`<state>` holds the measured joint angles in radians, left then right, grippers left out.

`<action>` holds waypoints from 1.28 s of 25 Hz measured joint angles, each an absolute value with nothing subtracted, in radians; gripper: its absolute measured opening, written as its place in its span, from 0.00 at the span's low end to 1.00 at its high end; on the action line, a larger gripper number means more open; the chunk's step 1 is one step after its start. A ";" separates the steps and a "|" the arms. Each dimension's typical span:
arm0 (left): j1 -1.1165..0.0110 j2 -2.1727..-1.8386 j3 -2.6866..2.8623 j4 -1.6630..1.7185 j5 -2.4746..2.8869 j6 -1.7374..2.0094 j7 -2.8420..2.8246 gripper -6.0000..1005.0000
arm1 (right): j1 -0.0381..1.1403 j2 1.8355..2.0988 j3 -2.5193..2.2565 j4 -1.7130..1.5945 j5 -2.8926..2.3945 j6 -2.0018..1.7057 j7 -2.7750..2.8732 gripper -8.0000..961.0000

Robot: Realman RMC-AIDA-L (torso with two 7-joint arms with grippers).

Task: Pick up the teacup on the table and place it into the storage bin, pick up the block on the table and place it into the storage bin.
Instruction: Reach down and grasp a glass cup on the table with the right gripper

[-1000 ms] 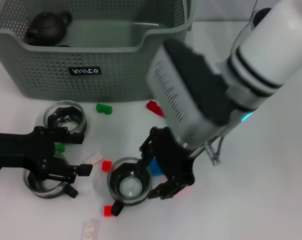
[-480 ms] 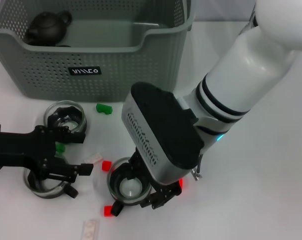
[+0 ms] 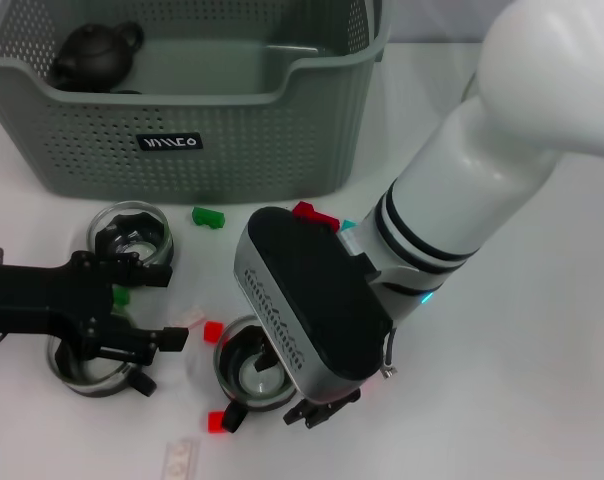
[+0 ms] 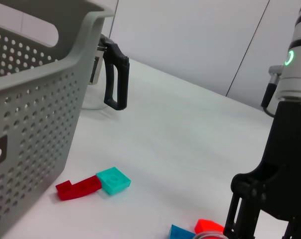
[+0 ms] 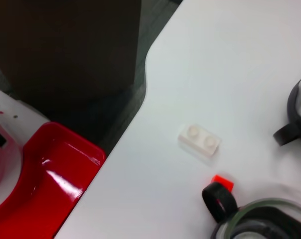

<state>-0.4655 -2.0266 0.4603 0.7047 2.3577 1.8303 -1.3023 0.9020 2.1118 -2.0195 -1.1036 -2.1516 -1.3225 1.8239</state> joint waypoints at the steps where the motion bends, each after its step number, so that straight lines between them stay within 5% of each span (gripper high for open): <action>1: -0.465 -2.027 0.460 0.704 2.358 1.830 -1.302 0.90 | 0.903 2.112 -2.026 -1.100 -2.153 -1.317 1.824 0.62; 24: -0.465 -2.031 0.460 0.698 2.358 1.828 -1.304 0.90 | 0.907 2.115 -2.126 -1.049 -2.171 -1.207 1.834 0.62; 32: -0.466 -2.031 0.460 0.698 2.358 1.829 -1.307 0.90 | 0.923 2.114 -2.120 -1.042 -2.171 -1.223 1.873 0.30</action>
<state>-0.4665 -2.0310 0.4602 0.6979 2.3577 1.8285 -1.3067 0.9227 2.1144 -2.1204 -1.0415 -2.1706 -1.2230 1.8729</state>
